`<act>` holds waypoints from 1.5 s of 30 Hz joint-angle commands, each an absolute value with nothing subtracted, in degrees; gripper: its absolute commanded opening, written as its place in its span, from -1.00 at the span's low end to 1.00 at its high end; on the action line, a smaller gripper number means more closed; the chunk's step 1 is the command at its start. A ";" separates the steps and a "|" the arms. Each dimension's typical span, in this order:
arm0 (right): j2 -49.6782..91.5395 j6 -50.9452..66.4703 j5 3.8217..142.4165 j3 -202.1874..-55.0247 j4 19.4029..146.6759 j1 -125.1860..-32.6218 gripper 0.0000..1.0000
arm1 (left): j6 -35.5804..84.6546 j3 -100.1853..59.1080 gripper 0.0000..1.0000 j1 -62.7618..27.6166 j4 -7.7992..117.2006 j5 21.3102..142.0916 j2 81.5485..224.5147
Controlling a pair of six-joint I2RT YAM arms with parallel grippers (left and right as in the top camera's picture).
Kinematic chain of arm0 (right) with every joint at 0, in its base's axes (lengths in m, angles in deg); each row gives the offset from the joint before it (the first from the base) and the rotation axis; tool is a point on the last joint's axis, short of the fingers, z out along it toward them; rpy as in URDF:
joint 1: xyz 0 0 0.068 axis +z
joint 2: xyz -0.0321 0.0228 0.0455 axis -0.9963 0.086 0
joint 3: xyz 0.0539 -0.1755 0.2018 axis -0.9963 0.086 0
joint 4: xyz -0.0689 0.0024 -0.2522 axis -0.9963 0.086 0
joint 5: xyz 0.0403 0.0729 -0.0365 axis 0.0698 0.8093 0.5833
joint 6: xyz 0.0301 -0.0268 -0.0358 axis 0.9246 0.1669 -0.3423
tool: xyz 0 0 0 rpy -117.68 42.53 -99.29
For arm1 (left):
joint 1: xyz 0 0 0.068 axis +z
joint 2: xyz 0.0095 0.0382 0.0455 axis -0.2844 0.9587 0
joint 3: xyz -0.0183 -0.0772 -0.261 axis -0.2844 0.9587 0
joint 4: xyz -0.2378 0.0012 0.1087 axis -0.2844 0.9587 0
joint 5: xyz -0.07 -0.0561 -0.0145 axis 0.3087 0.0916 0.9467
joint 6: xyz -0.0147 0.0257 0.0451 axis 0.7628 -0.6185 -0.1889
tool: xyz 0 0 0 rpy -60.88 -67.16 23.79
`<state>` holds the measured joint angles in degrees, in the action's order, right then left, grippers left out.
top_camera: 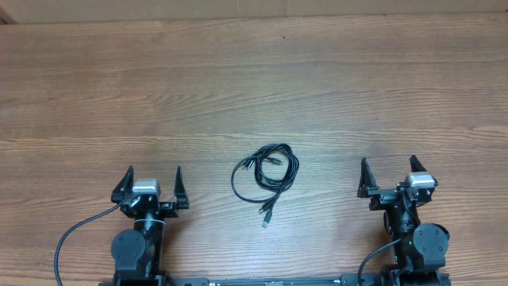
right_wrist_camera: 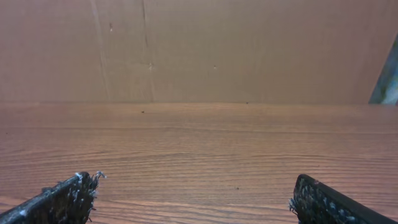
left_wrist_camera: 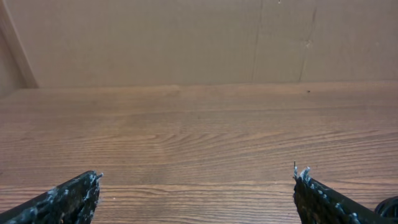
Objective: Untangle cables
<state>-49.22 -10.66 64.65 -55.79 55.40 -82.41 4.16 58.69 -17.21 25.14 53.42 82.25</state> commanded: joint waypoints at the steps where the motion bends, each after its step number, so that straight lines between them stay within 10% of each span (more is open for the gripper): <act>1: -49.55 -11.12 64.76 -55.18 54.99 -82.56 1.00 | 3.06 59.06 0.99 -17.45 24.94 53.90 81.72; 45: -49.55 -11.10 64.76 -55.18 54.99 -82.56 1.00 | 3.06 59.06 0.99 -17.36 24.77 52.61 81.72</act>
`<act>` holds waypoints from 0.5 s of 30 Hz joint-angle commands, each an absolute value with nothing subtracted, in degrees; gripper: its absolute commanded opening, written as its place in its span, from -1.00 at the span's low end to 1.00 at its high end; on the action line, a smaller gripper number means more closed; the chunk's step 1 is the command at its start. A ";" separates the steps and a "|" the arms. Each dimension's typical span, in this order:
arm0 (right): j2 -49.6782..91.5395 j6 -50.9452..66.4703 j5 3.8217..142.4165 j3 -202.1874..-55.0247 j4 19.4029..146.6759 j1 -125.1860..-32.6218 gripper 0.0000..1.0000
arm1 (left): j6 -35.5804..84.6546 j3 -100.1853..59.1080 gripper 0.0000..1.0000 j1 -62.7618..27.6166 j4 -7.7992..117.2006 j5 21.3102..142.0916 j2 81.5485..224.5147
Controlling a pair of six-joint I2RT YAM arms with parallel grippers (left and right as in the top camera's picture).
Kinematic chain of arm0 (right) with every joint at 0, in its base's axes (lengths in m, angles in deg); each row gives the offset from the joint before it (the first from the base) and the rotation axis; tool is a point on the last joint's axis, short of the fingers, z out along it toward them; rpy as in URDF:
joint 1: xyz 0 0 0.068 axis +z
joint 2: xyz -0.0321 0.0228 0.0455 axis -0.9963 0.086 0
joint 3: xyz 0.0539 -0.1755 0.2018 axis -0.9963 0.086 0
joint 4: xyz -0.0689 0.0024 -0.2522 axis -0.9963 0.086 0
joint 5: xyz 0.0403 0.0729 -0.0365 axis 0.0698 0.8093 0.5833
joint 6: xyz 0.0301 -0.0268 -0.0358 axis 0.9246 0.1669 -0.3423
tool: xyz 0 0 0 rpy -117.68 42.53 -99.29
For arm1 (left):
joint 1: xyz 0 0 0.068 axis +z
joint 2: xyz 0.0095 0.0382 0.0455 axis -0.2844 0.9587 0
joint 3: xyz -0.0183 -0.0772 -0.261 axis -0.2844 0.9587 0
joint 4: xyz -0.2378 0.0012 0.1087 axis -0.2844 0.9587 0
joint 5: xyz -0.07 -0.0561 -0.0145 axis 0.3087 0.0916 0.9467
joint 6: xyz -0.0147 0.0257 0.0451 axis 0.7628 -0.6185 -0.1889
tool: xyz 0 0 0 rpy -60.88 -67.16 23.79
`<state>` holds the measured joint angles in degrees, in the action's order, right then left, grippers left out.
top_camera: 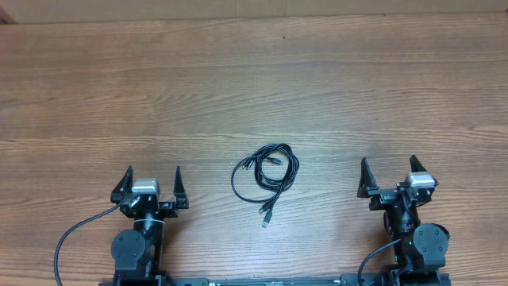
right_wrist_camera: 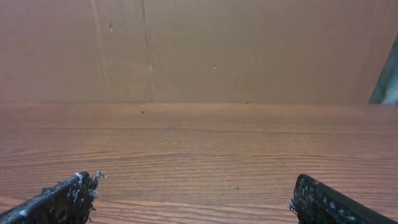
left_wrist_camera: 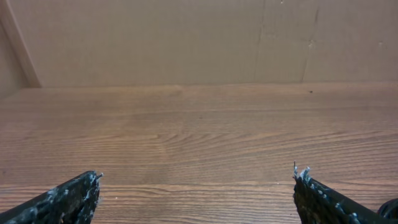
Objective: Untangle cables
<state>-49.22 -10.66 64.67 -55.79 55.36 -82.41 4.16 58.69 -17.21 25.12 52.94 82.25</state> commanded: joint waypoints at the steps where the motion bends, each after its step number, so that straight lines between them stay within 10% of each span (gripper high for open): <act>1: -49.55 -11.10 64.76 -55.18 55.01 -82.56 1.00 | 3.06 59.06 0.99 -17.34 24.68 52.54 81.72; 15: -49.55 -11.12 64.76 -55.18 55.01 -82.56 1.00 | 7.22 58.08 0.99 -17.30 25.18 56.70 81.75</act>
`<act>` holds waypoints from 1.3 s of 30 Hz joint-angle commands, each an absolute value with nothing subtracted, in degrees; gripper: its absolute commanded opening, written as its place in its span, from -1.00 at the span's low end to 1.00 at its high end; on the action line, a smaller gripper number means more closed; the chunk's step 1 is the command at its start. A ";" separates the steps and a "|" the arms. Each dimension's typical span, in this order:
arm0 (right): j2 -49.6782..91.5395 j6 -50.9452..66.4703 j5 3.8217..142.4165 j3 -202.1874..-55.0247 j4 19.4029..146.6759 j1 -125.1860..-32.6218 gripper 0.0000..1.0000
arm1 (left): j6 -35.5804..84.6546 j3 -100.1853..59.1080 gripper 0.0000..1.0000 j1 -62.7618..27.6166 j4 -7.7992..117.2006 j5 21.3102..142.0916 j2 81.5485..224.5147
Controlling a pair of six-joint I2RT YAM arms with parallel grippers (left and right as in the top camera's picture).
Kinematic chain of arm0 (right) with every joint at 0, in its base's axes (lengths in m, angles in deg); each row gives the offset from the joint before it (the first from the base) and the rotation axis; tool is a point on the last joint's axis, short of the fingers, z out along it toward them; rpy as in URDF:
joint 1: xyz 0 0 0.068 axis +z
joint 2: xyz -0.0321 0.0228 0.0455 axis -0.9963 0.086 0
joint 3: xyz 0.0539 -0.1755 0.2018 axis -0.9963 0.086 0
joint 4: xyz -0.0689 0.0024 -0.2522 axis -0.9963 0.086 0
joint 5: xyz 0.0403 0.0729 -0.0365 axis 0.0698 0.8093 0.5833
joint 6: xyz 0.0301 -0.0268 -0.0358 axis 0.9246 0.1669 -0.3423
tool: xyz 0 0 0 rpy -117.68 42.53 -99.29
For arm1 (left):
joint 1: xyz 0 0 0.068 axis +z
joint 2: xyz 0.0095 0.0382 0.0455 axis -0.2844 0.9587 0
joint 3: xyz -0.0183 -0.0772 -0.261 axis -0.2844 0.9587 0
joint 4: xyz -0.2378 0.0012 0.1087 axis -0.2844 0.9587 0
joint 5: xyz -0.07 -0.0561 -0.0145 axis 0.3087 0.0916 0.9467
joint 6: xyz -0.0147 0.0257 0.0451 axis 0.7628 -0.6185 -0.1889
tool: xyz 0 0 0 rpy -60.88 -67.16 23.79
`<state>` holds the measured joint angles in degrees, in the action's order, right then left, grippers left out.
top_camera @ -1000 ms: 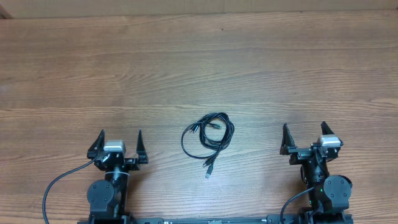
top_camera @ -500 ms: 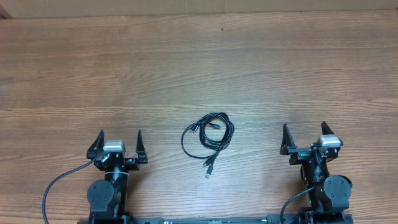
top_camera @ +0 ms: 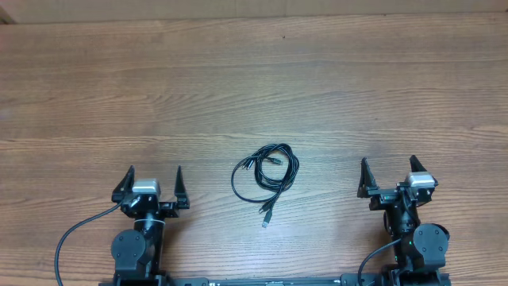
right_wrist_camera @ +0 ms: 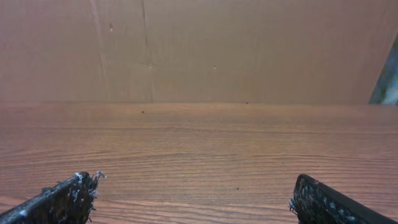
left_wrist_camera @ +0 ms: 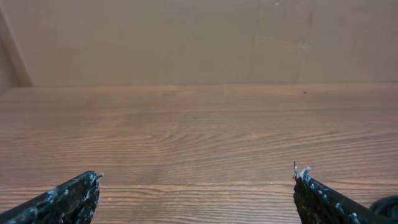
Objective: Untangle cables
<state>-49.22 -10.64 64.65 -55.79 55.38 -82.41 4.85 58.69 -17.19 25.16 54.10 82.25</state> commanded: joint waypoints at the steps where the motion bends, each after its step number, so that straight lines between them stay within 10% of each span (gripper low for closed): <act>1: -49.55 -11.12 64.76 -55.18 55.01 -82.56 1.00 | 7.65 57.71 0.99 -17.30 25.20 56.65 81.75; 24: -49.55 -11.12 64.76 -55.18 54.99 -82.56 1.00 | 7.76 29.30 0.99 -17.30 34.97 69.53 109.02; 39: -49.55 -11.12 64.74 -55.18 55.01 -82.56 1.00 | -16.32 -6.31 0.99 -25.10 59.94 90.86 143.53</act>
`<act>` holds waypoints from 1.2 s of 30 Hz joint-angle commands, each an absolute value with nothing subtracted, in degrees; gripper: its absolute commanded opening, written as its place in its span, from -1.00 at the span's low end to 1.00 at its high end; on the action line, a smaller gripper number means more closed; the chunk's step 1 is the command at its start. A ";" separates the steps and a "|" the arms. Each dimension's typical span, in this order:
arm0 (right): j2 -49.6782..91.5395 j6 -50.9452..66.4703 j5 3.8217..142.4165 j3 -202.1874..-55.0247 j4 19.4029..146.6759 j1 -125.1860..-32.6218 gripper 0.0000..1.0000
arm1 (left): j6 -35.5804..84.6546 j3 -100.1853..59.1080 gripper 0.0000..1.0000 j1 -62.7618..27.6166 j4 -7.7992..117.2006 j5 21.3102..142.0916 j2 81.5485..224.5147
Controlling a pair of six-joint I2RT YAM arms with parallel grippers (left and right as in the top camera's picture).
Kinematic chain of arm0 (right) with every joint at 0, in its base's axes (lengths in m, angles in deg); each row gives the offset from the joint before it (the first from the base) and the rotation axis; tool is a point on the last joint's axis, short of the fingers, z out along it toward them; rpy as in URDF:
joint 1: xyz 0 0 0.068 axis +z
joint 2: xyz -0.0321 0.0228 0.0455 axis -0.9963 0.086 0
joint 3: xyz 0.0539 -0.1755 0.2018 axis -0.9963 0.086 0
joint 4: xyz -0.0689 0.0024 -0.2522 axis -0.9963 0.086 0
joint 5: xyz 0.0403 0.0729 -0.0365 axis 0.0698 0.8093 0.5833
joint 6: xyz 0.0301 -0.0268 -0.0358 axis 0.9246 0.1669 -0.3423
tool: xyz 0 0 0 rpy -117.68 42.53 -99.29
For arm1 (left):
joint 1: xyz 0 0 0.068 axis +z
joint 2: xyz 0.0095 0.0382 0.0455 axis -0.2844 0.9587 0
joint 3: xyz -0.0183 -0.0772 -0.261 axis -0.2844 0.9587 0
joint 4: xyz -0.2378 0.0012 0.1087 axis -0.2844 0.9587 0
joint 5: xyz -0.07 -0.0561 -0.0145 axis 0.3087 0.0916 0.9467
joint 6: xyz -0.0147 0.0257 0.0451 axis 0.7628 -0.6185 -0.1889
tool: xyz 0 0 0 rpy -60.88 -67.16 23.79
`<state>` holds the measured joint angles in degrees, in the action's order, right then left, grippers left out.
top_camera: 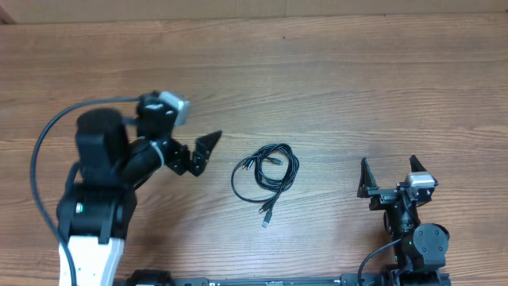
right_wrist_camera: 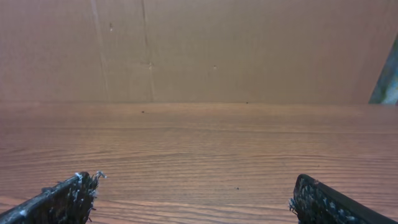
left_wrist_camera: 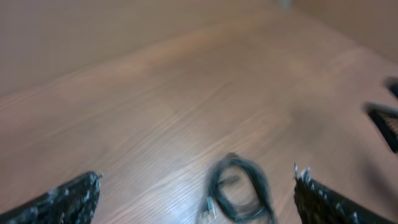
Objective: Untangle cables
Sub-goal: 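Move the left gripper over the black cable bundle and lower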
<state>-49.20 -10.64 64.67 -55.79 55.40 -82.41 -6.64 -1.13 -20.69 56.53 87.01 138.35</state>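
Observation:
A tangled bundle of thin black cables (top_camera: 267, 170) lies coiled on the wooden table (top_camera: 333, 79), with a plug end (top_camera: 267, 217) trailing toward the front. My left gripper (top_camera: 200, 153) is raised and open, just left of the bundle and pointing at it. In the blurred left wrist view the cables (left_wrist_camera: 239, 190) lie ahead between the open fingers (left_wrist_camera: 68, 199). My right gripper (top_camera: 388, 168) is open at the front right, well apart from the bundle. The right wrist view shows its gripper (right_wrist_camera: 194, 186) with only bare wood between the fingertips (right_wrist_camera: 71, 193).
A brown cardboard wall (right_wrist_camera: 199, 50) stands along the table's far edge. The left arm's grey supply cable (top_camera: 48, 151) loops out on its left side. The right arm's base (top_camera: 419, 242) sits at the front edge.
My left arm has left its rest pose at the front left. It is now raised and turned, with its open gripper just left of the cable bundle. The right arm and the cables have not moved.
At all three earlier moments both arms rested at the front edge with their grippers open and the bundle lay untouched between them. Now the left gripper is next to the bundle, still open. The right arm stays at rest.

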 commanded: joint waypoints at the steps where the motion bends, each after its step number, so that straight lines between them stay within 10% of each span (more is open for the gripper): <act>1: -49.55 -11.10 64.76 -55.18 55.01 -82.56 0.99 | -18.49 -7.69 0.99 -26.85 61.44 89.66 145.20; 24: -49.55 -11.12 64.76 -55.18 55.01 -82.56 1.00 | -28.06 -12.41 1.00 -39.42 51.43 80.28 173.61; 36: -49.55 -11.10 64.76 -55.18 55.01 -82.56 0.99 | -31.47 -12.41 0.57 -41.60 45.34 80.15 187.31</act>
<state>-49.22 -10.64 64.67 -55.79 55.36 -82.41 -30.01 -11.16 -39.86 46.14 80.15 184.78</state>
